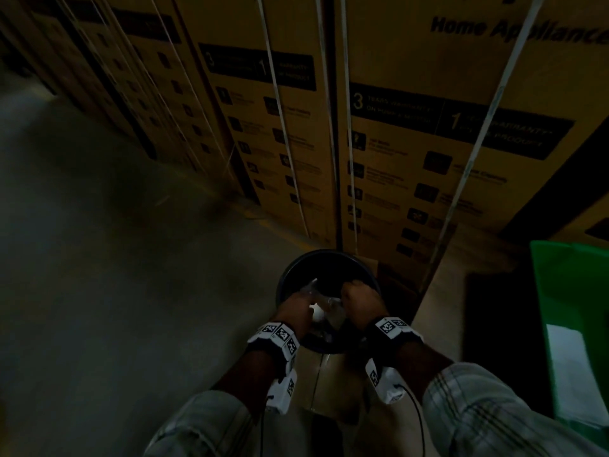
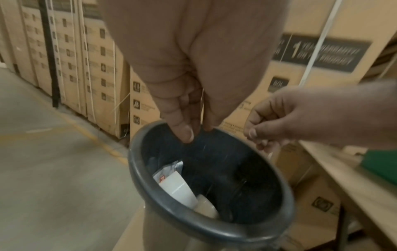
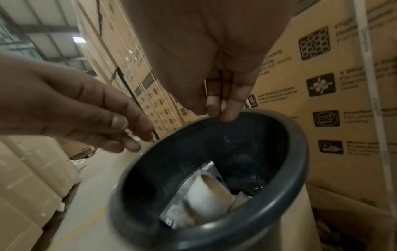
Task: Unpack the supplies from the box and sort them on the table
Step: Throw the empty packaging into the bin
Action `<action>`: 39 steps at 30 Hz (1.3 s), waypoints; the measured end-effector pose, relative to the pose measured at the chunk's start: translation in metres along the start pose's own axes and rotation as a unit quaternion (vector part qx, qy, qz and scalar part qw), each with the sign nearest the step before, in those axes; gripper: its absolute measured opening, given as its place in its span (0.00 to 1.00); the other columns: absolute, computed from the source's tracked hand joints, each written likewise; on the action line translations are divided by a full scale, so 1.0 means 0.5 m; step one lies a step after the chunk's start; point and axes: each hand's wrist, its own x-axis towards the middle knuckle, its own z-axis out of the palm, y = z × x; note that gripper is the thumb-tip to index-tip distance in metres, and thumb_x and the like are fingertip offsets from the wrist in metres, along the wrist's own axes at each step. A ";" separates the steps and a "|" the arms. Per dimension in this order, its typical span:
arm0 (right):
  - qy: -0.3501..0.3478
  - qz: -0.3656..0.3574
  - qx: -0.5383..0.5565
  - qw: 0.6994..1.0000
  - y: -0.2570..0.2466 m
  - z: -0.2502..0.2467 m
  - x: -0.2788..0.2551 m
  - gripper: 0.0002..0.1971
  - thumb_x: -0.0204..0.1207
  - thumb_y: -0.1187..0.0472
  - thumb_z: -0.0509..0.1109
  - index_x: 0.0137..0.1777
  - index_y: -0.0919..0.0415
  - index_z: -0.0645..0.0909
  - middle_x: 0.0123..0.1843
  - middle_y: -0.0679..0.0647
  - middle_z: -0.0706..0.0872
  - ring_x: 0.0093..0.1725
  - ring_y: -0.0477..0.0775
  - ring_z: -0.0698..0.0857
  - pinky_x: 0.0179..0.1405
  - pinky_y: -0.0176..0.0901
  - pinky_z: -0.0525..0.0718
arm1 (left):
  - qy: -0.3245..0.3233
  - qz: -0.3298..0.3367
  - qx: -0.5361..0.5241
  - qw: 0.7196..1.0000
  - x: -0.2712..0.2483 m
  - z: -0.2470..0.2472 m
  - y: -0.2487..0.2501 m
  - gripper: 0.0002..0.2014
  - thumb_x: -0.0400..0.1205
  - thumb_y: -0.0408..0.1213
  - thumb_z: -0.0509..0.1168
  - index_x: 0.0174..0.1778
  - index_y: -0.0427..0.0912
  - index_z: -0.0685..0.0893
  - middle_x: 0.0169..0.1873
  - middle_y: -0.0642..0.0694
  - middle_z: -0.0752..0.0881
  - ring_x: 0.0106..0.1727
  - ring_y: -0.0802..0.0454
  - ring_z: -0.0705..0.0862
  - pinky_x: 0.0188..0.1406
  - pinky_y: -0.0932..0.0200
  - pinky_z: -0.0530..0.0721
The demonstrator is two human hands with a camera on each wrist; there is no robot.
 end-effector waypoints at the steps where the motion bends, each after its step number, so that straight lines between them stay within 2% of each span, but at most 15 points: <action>1: 0.004 -0.001 0.001 1.000 -0.004 -0.002 -0.014 0.13 0.79 0.61 0.60 0.61 0.64 0.77 0.63 0.64 0.80 0.62 0.66 0.81 0.58 0.51 0.80 | 0.015 0.006 -0.003 1.000 -0.011 -0.003 0.004 0.22 0.85 0.31 0.59 0.77 0.38 0.72 0.76 0.39 0.72 0.76 0.45 0.72 0.73 0.61 0.67; 5: 0.020 -0.022 -0.009 1.000 -0.020 -0.010 -0.076 0.13 0.79 0.61 0.62 0.61 0.64 0.78 0.63 0.63 0.79 0.61 0.66 0.81 0.57 0.51 0.80 | 0.054 0.041 -0.011 0.998 -0.072 -0.007 0.011 0.23 0.86 0.32 0.58 0.78 0.35 0.68 0.76 0.38 0.73 0.75 0.44 0.73 0.69 0.65 0.65; 8: 0.032 -0.036 -0.003 0.999 -0.027 -0.018 -0.134 0.11 0.79 0.59 0.62 0.58 0.62 0.78 0.61 0.62 0.79 0.59 0.65 0.81 0.54 0.50 0.79 | 0.066 0.052 -0.017 0.996 -0.126 0.001 0.005 0.20 0.86 0.32 0.56 0.75 0.36 0.73 0.74 0.37 0.75 0.73 0.44 0.75 0.68 0.63 0.67; 13: 0.090 -0.045 0.008 0.995 -0.044 -0.016 -0.270 0.12 0.81 0.56 0.59 0.58 0.59 0.79 0.59 0.60 0.80 0.57 0.64 0.82 0.51 0.50 0.79 | 0.094 0.090 -0.025 0.991 -0.240 0.020 0.012 0.17 0.86 0.34 0.57 0.70 0.36 0.78 0.77 0.38 0.71 0.73 0.41 0.74 0.69 0.58 0.70; 15: 0.112 -0.056 0.010 0.992 -0.049 -0.008 -0.335 0.12 0.80 0.56 0.59 0.58 0.59 0.79 0.58 0.60 0.81 0.57 0.64 0.82 0.52 0.51 0.80 | 0.102 0.105 -0.037 0.989 -0.279 0.038 0.016 0.16 0.85 0.33 0.57 0.67 0.36 0.80 0.72 0.36 0.76 0.71 0.39 0.77 0.69 0.54 0.74; 18: 0.150 -0.066 0.016 0.986 -0.043 0.010 -0.441 0.12 0.80 0.56 0.60 0.57 0.60 0.79 0.57 0.60 0.82 0.56 0.62 0.82 0.52 0.52 0.80 | 0.103 0.143 -0.052 0.983 -0.340 0.088 0.026 0.15 0.85 0.33 0.57 0.63 0.36 0.82 0.61 0.35 0.84 0.64 0.37 0.82 0.63 0.50 0.79; 20: 0.150 -0.060 0.018 0.987 -0.027 0.033 -0.514 0.12 0.80 0.55 0.59 0.57 0.59 0.79 0.56 0.59 0.83 0.56 0.62 0.82 0.52 0.51 0.80 | 0.103 0.155 -0.053 0.981 -0.387 0.144 0.035 0.15 0.86 0.35 0.55 0.64 0.35 0.81 0.62 0.36 0.83 0.64 0.39 0.81 0.64 0.50 0.76; 22: 0.141 -0.043 0.015 0.989 -0.007 0.050 -0.584 0.13 0.80 0.54 0.59 0.58 0.58 0.80 0.57 0.59 0.83 0.57 0.62 0.82 0.53 0.50 0.80 | 0.080 0.155 -0.037 0.984 -0.438 0.193 0.049 0.16 0.87 0.38 0.53 0.65 0.36 0.79 0.64 0.36 0.82 0.65 0.39 0.80 0.65 0.51 0.75; 26: 0.165 -0.008 0.018 0.986 0.039 0.063 -0.705 0.11 0.78 0.55 0.63 0.56 0.57 0.82 0.55 0.59 0.84 0.55 0.63 0.83 0.52 0.50 0.82 | 0.052 0.199 -0.040 0.978 -0.502 0.259 0.093 0.14 0.85 0.35 0.55 0.60 0.35 0.81 0.57 0.35 0.84 0.58 0.38 0.83 0.55 0.51 0.81; 28: 0.164 0.012 0.023 0.986 0.071 0.070 -0.758 0.11 0.78 0.56 0.64 0.55 0.58 0.83 0.54 0.60 0.85 0.54 0.63 0.84 0.51 0.50 0.81 | 0.053 0.215 -0.049 0.974 -0.521 0.283 0.128 0.14 0.84 0.34 0.55 0.61 0.36 0.82 0.58 0.37 0.84 0.60 0.39 0.83 0.57 0.53 0.80; 32: 0.116 0.036 0.037 0.992 0.147 0.067 -0.844 0.13 0.79 0.53 0.64 0.59 0.55 0.81 0.56 0.57 0.83 0.53 0.59 0.84 0.52 0.48 0.81 | 0.051 0.250 -0.063 0.965 -0.540 0.332 0.211 0.16 0.85 0.37 0.56 0.67 0.40 0.80 0.64 0.40 0.82 0.64 0.43 0.81 0.62 0.57 0.77; 39: 0.141 0.078 0.061 0.985 0.327 0.067 -0.980 0.12 0.79 0.53 0.64 0.59 0.54 0.81 0.55 0.55 0.84 0.51 0.58 0.85 0.51 0.50 0.83 | 0.025 0.289 -0.032 0.957 -0.560 0.433 0.402 0.14 0.84 0.38 0.57 0.62 0.41 0.82 0.61 0.40 0.84 0.61 0.44 0.82 0.60 0.54 0.80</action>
